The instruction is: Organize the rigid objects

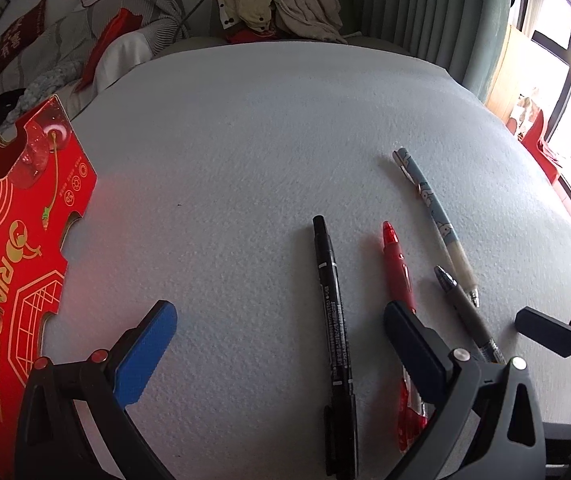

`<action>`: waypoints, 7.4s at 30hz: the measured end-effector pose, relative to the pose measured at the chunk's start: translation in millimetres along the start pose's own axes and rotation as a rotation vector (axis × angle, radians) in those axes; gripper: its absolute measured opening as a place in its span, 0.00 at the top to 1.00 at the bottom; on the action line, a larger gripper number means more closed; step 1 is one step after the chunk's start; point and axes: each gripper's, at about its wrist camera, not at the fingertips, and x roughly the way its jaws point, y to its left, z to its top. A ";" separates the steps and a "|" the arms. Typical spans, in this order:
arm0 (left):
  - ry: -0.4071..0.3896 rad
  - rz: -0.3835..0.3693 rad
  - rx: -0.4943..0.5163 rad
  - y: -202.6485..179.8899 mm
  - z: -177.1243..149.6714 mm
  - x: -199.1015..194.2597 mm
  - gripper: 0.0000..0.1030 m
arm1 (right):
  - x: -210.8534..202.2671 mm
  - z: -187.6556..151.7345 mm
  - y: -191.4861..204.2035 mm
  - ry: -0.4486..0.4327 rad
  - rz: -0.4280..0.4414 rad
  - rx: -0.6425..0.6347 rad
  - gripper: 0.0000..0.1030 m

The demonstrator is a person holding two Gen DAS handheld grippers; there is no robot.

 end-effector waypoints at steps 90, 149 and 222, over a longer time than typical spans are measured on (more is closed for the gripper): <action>-0.042 -0.194 0.119 7.8 -58.9 -119.8 0.90 | -117.5 -92.7 -26.6 -0.135 0.135 0.374 0.89; -0.079 -0.183 0.085 19.0 -52.8 -130.9 0.90 | -82.6 -32.3 9.8 -0.103 0.060 0.219 0.91; -0.275 0.099 -0.241 229.2 -31.8 -221.0 0.90 | -135.9 51.6 208.7 -0.186 0.560 0.013 0.90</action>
